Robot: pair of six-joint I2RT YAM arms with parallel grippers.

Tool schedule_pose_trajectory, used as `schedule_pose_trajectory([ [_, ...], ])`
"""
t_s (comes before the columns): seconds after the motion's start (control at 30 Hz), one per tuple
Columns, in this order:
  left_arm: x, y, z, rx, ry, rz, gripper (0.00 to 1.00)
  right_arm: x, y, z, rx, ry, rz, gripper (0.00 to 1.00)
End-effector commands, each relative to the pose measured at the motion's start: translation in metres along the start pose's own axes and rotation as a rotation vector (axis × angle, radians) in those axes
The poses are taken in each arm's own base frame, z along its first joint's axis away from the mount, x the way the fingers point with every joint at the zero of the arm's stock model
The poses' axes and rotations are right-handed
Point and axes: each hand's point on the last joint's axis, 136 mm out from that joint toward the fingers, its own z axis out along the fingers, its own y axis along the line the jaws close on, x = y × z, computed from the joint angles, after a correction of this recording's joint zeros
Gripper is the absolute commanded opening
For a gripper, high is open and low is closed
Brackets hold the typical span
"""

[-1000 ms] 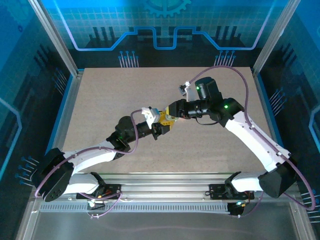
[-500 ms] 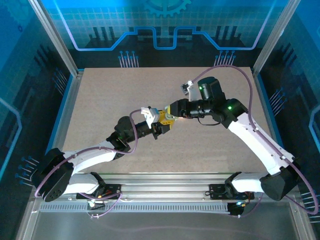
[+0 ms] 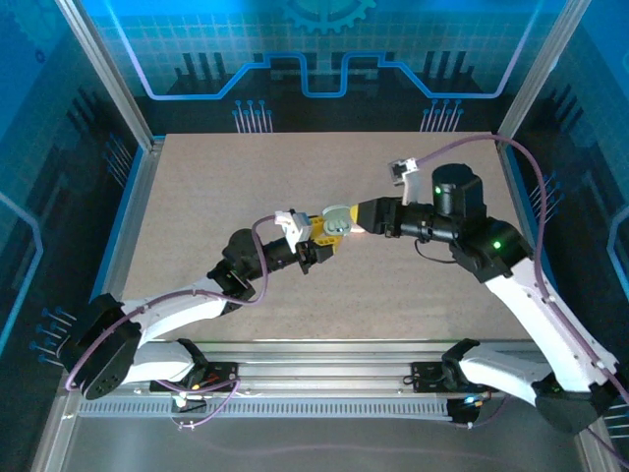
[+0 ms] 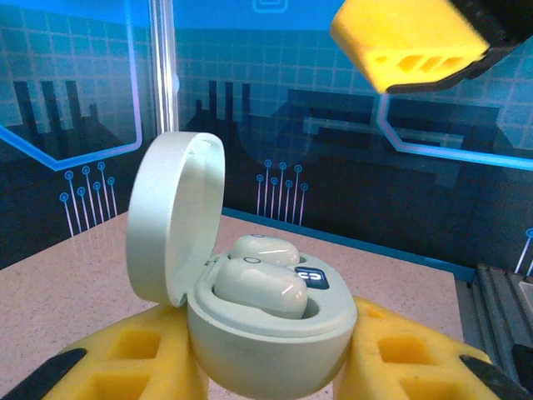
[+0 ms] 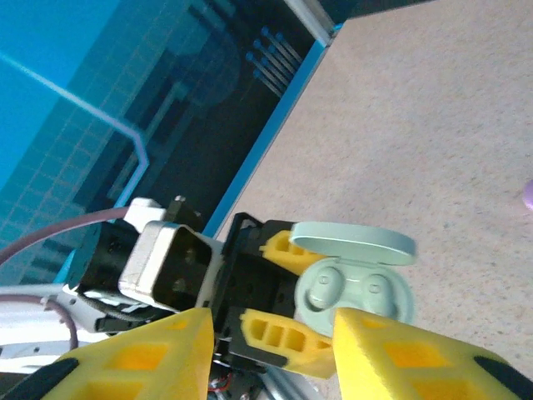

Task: Insert wireless bluetooth earbuds into charging case

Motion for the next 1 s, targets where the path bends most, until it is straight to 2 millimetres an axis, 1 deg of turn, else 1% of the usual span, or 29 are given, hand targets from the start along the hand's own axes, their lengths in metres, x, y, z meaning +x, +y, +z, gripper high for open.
schedule_pose_trajectory([
  [0.0, -0.023, -0.014, -0.004, 0.056, -0.069, 0.057, 0.33, -0.012, -0.025, -0.006, 0.091, -0.101, 0.04, 0.46],
  [0.1, -0.024, -0.018, -0.006, 0.081, -0.07, 0.058, 0.33, -0.013, -0.041, -0.01, 0.125, -0.127, 0.114, 0.49],
  [0.2, -0.025, -0.023, -0.006, 0.106, -0.068, 0.058, 0.33, -0.012, -0.053, -0.01, 0.14, -0.118, 0.179, 0.5],
  [0.3, -0.026, -0.027, -0.006, 0.128, -0.067, 0.054, 0.33, -0.012, -0.059, -0.006, 0.125, -0.096, 0.24, 0.51],
  [0.47, -0.026, -0.03, -0.006, 0.148, -0.061, 0.05, 0.33, -0.015, -0.056, 0.006, 0.079, -0.035, 0.29, 0.53],
  [0.7, -0.028, -0.033, -0.006, 0.166, -0.058, 0.047, 0.33, -0.019, -0.047, 0.021, 0.029, 0.051, 0.295, 0.56],
  [0.83, -0.029, -0.033, -0.006, 0.166, -0.058, 0.045, 0.33, -0.017, -0.048, 0.027, 0.026, 0.083, 0.297, 0.57],
  [0.97, -0.031, -0.034, -0.005, 0.17, -0.06, 0.044, 0.33, -0.011, -0.051, 0.033, 0.037, 0.13, 0.307, 0.58],
])
